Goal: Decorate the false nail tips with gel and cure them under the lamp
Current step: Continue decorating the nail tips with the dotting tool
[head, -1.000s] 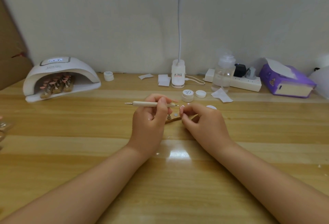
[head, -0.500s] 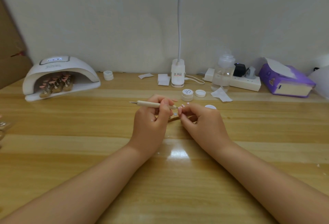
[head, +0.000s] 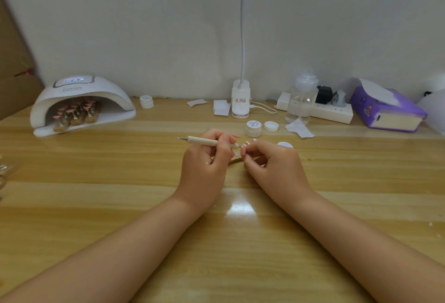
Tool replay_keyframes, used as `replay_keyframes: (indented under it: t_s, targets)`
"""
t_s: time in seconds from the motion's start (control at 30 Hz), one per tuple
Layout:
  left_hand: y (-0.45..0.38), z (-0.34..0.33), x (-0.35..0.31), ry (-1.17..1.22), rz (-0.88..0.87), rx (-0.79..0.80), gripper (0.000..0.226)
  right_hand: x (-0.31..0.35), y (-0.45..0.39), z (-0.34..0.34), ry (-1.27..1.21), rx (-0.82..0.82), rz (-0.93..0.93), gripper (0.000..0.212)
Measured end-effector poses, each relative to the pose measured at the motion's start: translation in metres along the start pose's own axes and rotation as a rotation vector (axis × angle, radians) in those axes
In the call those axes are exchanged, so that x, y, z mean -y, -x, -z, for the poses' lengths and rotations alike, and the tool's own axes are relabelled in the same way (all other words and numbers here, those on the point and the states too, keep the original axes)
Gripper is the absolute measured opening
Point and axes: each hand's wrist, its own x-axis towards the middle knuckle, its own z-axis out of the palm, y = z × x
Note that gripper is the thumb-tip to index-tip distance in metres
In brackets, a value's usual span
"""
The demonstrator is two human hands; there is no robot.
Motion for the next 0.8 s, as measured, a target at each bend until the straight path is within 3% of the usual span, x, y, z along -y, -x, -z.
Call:
replay_keyframes:
  t_s: [0.8]
  targets:
    - [-0.0006, -0.0008, 0.0003, -0.003, 0.001, 0.005, 0.021, 0.0029, 0.0001, 0.0021, 0.015, 0.016, 0.017, 0.008]
